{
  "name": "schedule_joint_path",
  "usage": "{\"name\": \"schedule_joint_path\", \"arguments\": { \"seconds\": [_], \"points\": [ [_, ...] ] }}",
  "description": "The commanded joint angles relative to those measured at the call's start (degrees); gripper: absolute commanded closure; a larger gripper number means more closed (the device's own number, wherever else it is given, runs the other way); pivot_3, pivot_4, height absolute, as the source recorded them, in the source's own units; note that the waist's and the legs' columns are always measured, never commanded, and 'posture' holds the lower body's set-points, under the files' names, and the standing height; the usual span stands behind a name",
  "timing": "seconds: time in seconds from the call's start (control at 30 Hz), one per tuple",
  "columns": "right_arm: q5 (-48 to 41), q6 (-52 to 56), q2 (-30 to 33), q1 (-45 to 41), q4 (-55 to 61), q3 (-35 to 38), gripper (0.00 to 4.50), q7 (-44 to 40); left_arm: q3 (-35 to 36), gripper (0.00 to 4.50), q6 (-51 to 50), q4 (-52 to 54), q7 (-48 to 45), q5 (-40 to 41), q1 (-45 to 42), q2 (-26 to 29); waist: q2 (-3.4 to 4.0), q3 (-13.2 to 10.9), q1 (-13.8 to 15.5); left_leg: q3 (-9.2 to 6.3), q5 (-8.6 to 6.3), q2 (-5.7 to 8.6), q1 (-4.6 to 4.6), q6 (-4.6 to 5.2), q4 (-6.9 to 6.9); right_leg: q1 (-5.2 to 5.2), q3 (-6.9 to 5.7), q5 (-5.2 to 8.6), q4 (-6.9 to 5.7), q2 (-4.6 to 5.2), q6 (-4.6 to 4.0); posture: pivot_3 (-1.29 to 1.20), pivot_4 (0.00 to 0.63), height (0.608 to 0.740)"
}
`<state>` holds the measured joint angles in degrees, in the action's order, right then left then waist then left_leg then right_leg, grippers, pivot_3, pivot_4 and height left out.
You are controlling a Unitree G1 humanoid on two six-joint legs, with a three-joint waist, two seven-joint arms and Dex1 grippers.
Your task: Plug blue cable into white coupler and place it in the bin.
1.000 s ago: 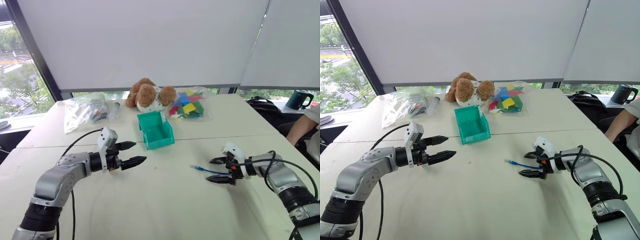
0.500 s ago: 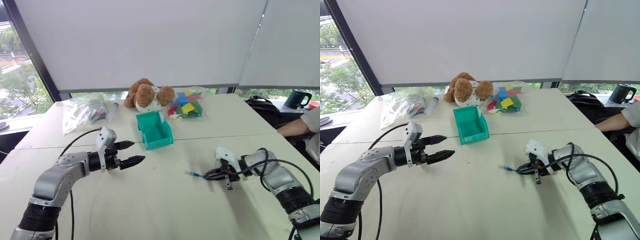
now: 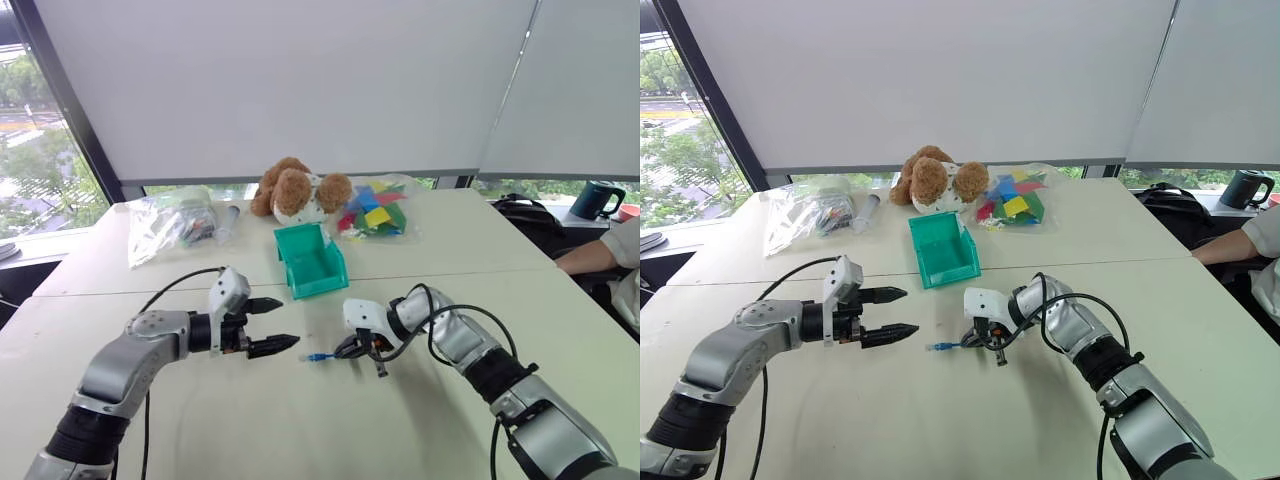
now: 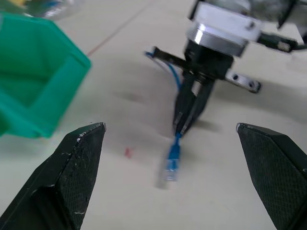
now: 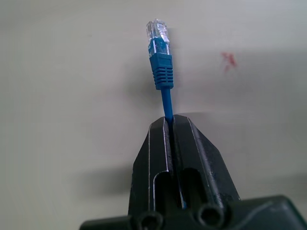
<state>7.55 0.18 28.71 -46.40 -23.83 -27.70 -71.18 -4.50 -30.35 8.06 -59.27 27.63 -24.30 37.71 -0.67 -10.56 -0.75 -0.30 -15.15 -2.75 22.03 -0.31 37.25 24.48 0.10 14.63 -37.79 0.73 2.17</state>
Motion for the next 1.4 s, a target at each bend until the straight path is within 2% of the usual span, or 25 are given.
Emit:
{"name": "schedule_joint_path", "arguments": {
  "seconds": [0.03,0.2,0.33,0.5,0.63,0.77,0.87,1.0,1.1,1.27,1.4],
  "points": [
    [0.7,1.2,2.3,1.5,3.0,0.6,3.16,-1.4,-1.3,0.00,2.4,-0.8,-3.0,-1.1,0.3,0.4,0.01,0.0,0.0,0.00,0.00,0.00,-0.02,0.00,0.00,0.00,0.00,0.00,-0.05,0.00,-0.01,0.00,0.150,0.740],
    [-2.7,9.9,9.3,8.3,18.5,5.1,0.70,-3.3,-5.2,0.00,6.3,-7.7,-8.2,-4.0,-0.8,-0.6,0.01,0.0,0.8,-0.04,0.00,0.01,0.04,0.01,-0.01,0.01,-0.01,0.01,-0.06,0.01,0.00,0.00,0.150,0.740],
    [-5.4,17.4,15.3,17.6,32.3,10.6,0.70,-1.8,-9.4,0.00,13.4,-18.2,-12.0,-9.2,-3.8,-3.3,0.01,0.0,1.6,-0.03,-0.01,0.03,0.09,0.02,0.00,0.03,-0.02,0.02,-0.02,0.00,0.00,0.00,0.150,0.740],
    [-10.1,28.8,19.3,29.9,47.3,19.3,0.70,2.5,-11.6,0.00,20.0,-30.2,-13.5,-13.8,-8.4,-8.5,-0.01,0.0,1.5,-0.05,-0.01,0.03,0.16,0.02,0.07,0.05,-0.02,0.02,0.01,-0.03,0.00,0.00,0.150,0.740],
    [-12.1,35.0,20.9,37.4,55.2,24.2,0.70,6.1,-11.7,0.00,22.9,-35.7,-14.9,-15.5,-10.6,-11.3,-0.01,0.0,1.4,-0.04,-0.01,0.03,0.15,0.02,0.09,0.05,0.00,0.02,0.01,-0.04,0.00,0.00,0.150,0.740],
    [-13.3,38.2,21.5,40.8,58.9,26.6,0.70,9.0,-11.7,0.00,25.1,-39.1,-15.7,-16.9,-11.6,-12.7,-0.01,0.0,1.4,-0.05,-0.01,0.03,0.13,0.02,0.10,0.04,0.00,0.02,0.01,-0.05,0.02,0.00,0.150,0.740],
    [-14.0,39.6,21.8,41.6,60.1,27.4,0.63,10.8,-11.6,0.90,27.5,-41.0,-16.4,-17.8,-12.0,-13.3,-0.03,0.0,1.4,-0.05,-0.01,0.03,0.13,0.02,0.13,0.02,0.00,0.02,0.01,-0.04,0.02,0.00,0.150,0.740],
    [-15.2,40.1,21.7,41.9,59.8,27.3,0.63,12.7,-12.5,2.93,34.8,-43.1,-17.4,-20.7,-11.8,-13.1,-0.03,0.0,1.3,-0.05,-0.02,0.03,0.13,0.03,0.11,0.01,0.00,0.04,0.02,-0.05,0.04,0.00,0.150,0.740],
    [-19.4,43.1,16.8,42.0,58.0,29.4,0.63,16.0,-12.0,4.44,37.4,-43.5,-17.5,-21.1,-11.3,-13.4,-0.07,0.1,1.2,-0.05,-0.02,0.03,0.12,0.04,0.08,0.02,0.00,0.05,0.03,-0.06,0.05,0.00,0.150,0.740],
    [-30.9,53.1,7.0,44.4,58.3,34.8,0.63,20.1,-9.5,4.48,36.9,-38.9,-16.2,-18.8,-10.9,-13.9,-0.14,0.1,1.4,-0.08,-0.02,0.02,0.16,0.04,0.07,0.02,-0.01,0.04,0.04,-0.06,0.05,0.00,0.150,0.740],
    [-42.8,64.9,-4.5,40.1,58.7,39.1,0.63,26.7,-5.4,4.48,32.9,-32.0,-12.8,-15.0,-11.6,-14.6,-0.15,0.0,1.1,-0.11,-0.02,0.00,0.17,0.04,0.09,0.02,0.00,0.03,0.01,-0.07,0.04,0.00,0.150,0.740]
  ]
}}
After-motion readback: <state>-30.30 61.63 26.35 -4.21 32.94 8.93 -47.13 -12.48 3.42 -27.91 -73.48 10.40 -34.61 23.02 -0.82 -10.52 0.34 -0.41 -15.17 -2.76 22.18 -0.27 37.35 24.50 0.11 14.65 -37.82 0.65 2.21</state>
